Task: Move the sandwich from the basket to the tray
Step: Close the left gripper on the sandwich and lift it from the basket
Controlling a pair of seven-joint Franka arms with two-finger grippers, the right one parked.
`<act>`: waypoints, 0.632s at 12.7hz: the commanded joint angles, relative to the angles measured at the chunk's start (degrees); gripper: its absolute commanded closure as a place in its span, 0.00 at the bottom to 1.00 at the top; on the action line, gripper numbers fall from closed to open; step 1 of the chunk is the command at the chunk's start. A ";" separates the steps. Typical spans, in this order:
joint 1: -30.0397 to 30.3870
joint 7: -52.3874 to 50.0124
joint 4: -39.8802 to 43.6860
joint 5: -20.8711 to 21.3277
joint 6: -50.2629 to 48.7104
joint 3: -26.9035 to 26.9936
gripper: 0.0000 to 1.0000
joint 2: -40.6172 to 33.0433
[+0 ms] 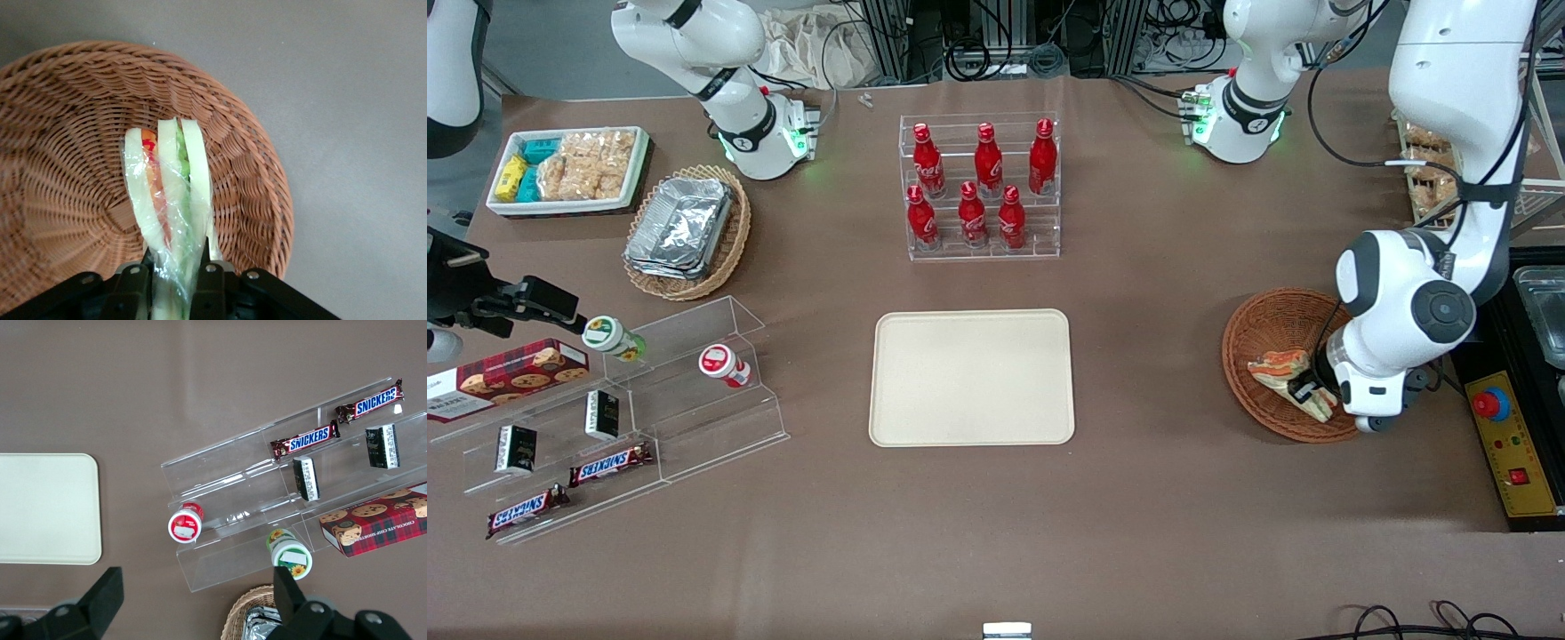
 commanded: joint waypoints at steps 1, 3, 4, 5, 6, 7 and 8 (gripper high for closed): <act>-0.18 -0.33 9.31 -0.70 -14.66 -0.46 0.76 -1.35; -0.18 -0.23 16.87 -0.70 -24.25 -0.89 0.76 -1.27; -0.09 -0.15 19.08 -0.52 -28.56 -1.94 0.76 -1.35; -0.09 0.03 20.84 -0.44 -31.47 -2.21 0.76 -1.87; -0.17 0.12 21.99 -0.43 -33.68 -2.82 0.76 -2.58; -0.09 0.64 22.78 -0.43 -35.61 -4.40 0.76 -3.37; -0.09 2.04 23.05 -0.43 -37.37 -5.46 0.76 -4.16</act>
